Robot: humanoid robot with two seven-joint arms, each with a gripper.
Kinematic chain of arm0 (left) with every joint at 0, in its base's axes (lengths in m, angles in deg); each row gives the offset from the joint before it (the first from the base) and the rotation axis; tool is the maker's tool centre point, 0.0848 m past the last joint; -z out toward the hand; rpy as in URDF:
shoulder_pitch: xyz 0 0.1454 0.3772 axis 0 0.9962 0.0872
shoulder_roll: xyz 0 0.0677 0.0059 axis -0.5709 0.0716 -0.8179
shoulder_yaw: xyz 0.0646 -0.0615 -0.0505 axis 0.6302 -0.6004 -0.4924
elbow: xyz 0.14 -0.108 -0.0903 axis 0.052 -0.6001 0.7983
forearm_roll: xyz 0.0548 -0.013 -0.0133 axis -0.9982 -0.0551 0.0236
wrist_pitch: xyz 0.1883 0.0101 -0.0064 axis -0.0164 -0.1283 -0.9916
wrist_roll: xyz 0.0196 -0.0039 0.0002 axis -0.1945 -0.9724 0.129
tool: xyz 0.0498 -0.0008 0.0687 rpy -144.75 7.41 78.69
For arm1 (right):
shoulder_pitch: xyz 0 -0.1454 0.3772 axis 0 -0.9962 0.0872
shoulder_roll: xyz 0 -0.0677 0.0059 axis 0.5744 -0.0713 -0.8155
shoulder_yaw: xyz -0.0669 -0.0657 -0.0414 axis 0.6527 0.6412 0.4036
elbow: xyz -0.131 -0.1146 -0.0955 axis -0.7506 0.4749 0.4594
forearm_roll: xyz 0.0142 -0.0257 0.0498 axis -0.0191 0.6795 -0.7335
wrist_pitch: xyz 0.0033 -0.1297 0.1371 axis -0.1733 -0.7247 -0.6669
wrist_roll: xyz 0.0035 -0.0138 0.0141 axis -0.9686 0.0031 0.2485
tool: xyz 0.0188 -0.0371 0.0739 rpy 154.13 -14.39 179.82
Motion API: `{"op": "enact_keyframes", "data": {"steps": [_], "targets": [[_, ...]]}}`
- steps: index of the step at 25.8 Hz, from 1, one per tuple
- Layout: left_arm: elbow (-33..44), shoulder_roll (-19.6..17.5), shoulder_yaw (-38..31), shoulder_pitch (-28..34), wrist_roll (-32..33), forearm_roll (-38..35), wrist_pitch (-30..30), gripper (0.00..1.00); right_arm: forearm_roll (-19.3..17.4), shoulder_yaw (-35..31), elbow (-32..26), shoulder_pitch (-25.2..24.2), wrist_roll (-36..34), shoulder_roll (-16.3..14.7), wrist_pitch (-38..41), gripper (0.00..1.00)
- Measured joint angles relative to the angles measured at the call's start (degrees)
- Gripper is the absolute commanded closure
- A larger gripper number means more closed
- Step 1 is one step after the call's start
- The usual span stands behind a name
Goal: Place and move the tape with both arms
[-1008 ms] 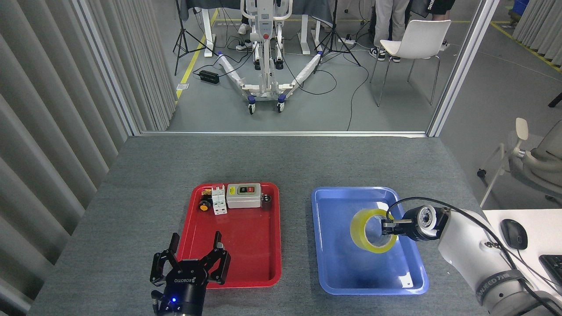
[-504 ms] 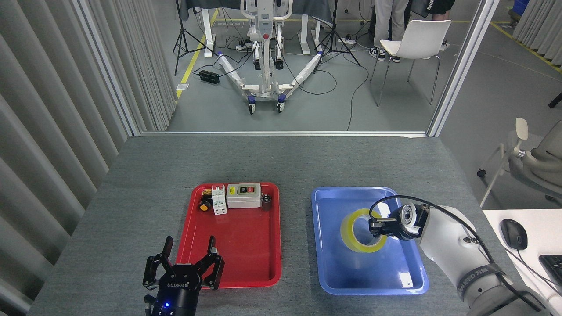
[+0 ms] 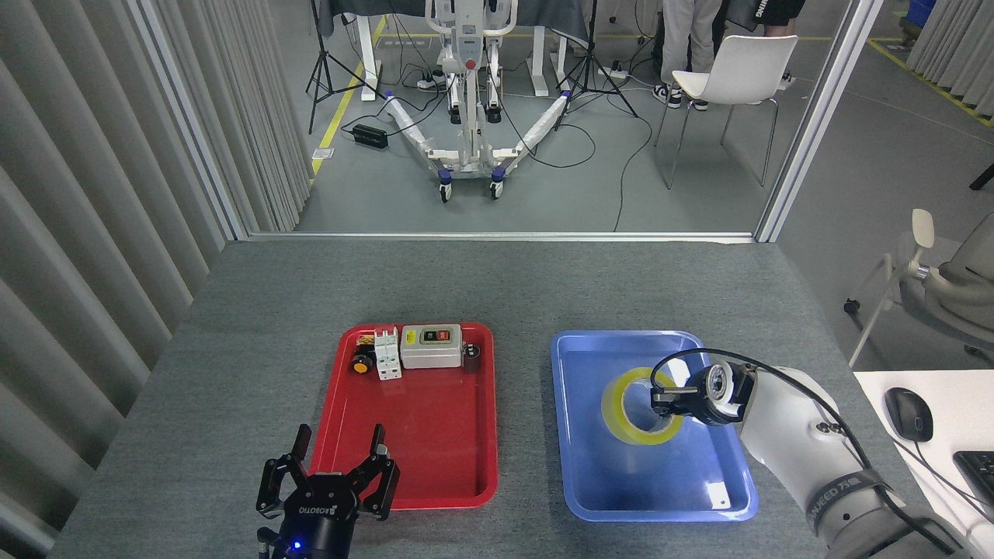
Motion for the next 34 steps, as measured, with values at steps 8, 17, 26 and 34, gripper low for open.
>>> {"op": "enact_keyframes", "data": {"steps": [8,17,26,34], "targets": [[-1.54,-0.05,-0.39,0.63,0.15,1.07,0.30,0.00,0.02,-0.02,-0.69,-0.54,0.05,-0.19,0.14,0.62],[-0.05,-0.18,-0.72,0.75,3.96,3.61,-0.42,0.00,0.13,-3.42,-6.85,-2.48,-0.07,-1.41,0.74,0.41],[4.65,-0.55,-0.74,2.11,8.02,6.13,-0.56,0.00,16.44,-24.05,-22.79,-13.99,-10.54,-2.84,3.82,0.15],[3.64,-1.56,-0.75,2.19,7.52,5.94,0.20,0.00,30.53,-40.69,-37.92,-29.75,-35.73,-0.46,10.64,0.01]]}}
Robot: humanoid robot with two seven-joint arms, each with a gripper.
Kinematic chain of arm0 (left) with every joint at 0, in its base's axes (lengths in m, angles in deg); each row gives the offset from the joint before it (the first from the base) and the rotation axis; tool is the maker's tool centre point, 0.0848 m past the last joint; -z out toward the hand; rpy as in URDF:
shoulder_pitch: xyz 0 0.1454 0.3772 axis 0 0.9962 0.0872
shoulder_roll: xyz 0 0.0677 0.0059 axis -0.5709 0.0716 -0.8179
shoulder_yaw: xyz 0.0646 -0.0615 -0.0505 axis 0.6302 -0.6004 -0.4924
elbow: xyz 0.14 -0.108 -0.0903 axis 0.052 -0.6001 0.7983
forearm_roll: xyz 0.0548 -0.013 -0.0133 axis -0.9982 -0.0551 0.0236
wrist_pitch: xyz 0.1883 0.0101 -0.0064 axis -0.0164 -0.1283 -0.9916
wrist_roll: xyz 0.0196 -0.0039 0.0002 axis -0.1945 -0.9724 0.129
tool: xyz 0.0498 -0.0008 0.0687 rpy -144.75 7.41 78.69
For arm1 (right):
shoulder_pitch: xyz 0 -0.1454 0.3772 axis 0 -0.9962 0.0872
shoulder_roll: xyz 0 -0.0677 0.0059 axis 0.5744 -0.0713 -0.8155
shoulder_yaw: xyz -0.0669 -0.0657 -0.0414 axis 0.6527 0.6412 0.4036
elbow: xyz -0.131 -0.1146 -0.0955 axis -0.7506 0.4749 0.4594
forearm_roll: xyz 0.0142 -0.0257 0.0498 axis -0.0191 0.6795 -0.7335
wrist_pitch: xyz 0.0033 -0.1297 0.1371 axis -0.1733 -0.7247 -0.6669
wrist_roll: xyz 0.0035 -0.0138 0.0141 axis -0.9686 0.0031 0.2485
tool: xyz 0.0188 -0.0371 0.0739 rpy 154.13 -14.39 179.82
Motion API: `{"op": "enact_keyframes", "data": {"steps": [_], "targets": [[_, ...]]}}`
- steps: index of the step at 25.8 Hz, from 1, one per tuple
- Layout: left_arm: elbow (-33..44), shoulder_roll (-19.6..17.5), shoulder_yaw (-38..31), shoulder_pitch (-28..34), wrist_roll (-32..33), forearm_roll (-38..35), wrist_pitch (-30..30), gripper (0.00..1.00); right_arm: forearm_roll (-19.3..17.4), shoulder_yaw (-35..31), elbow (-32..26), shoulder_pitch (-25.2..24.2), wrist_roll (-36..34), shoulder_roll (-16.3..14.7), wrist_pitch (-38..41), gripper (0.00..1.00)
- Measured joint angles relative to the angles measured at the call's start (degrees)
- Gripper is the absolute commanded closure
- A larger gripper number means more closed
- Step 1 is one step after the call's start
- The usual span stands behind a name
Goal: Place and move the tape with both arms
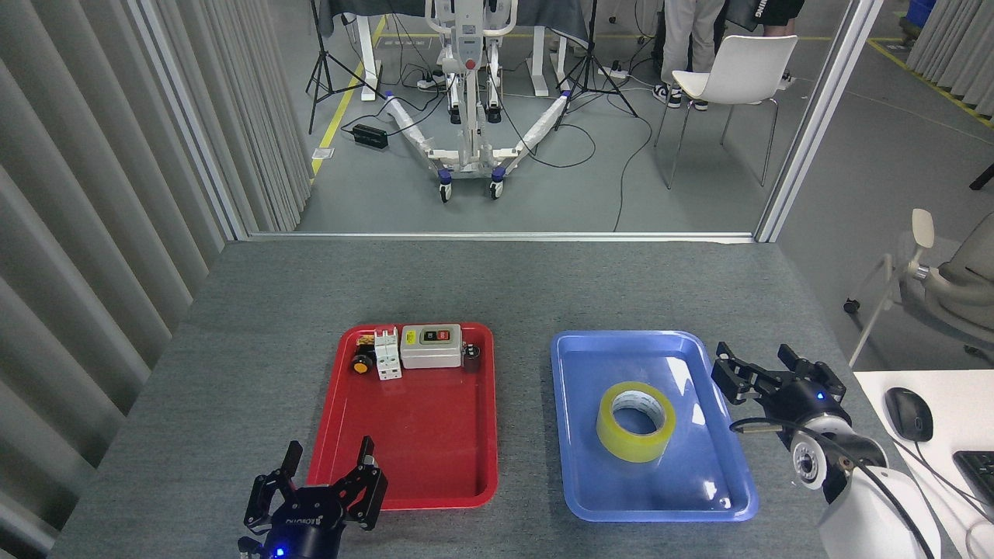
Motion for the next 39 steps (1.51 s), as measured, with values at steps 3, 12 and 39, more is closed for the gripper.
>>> {"op": "enact_keyframes", "data": {"steps": [3,12,39], "targets": [[-0.32,-0.02,-0.01,0.00,-0.13,-0.05,0.06,0.00,1.59,-3.52,-6.30,-6.19,-8.91,1.29,0.35,0.01],[1.32,-0.16,-0.23,0.21,-0.23,0.06,0.08,0.00,6.09,-7.13,-19.99,-22.41,-17.06,4.95,-4.07,0.01],[2.23,-0.15,-0.56,0.26,-0.13,0.19,-0.03,0.00,3.30,1.07,-27.56,-33.00,-19.93,-2.99,-8.21,0.00]]}}
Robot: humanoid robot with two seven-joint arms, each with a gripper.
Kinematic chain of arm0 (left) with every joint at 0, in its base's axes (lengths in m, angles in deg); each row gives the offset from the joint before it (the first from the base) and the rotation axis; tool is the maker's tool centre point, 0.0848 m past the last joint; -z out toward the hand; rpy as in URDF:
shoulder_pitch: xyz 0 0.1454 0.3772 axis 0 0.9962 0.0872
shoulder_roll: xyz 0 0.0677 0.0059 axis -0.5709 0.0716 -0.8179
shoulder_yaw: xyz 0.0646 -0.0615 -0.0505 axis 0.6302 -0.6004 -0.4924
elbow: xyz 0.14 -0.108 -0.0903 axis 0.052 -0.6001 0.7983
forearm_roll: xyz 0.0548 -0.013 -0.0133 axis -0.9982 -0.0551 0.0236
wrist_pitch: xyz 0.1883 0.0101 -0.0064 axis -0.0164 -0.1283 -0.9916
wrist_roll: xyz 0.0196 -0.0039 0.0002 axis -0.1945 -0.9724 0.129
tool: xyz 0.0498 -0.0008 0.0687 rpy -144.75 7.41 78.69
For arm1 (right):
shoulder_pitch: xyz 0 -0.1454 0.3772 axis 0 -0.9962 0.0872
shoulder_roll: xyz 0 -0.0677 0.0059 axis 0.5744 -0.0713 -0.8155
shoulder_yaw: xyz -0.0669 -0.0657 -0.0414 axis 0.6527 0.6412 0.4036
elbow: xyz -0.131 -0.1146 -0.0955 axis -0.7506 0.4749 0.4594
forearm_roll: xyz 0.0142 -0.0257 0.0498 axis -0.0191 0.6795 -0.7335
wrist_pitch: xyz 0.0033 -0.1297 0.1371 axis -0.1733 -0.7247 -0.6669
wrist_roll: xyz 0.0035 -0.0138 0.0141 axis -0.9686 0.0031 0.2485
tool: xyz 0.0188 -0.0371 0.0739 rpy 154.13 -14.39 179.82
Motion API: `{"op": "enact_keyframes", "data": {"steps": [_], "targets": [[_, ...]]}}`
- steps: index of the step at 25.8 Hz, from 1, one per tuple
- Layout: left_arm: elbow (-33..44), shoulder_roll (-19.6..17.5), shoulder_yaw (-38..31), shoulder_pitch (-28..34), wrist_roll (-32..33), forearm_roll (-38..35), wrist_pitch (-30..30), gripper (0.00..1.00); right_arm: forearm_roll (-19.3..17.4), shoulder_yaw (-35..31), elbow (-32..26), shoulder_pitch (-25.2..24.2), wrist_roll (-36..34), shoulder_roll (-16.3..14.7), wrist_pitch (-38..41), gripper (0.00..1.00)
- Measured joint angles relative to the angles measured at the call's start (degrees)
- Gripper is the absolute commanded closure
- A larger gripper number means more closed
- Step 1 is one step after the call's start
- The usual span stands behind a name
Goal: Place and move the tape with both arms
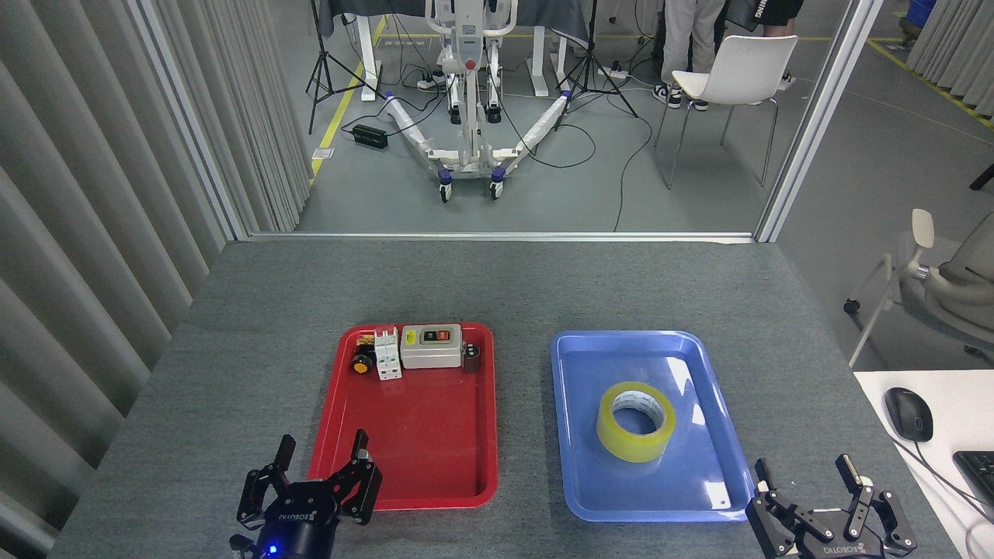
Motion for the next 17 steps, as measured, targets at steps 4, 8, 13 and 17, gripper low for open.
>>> {"op": "enact_keyframes", "data": {"steps": [4,8,13,17], "targets": [[-0.12,-0.03,-0.15,0.10,0.00,0.00,0.00,0.00,-0.06,-0.17,0.08,0.06,-0.05,0.11,-0.15,0.00],[-0.13,-0.01,-0.34,0.18,0.00,0.00,0.00,0.00,-0.08,-0.15,0.13,0.27,-0.14,0.16,-0.18,0.00],[-0.16,0.04,-0.67,0.17,0.00,0.00,0.00,0.00,-0.08,-0.12,0.15,0.30,-0.16,0.36,-0.18,0.00],[-0.17,0.05,-0.82,0.20,0.00,0.00,0.04,0.00,-0.08,-0.09,0.16,0.30,-0.18,0.69,-0.13,0.00]]}}
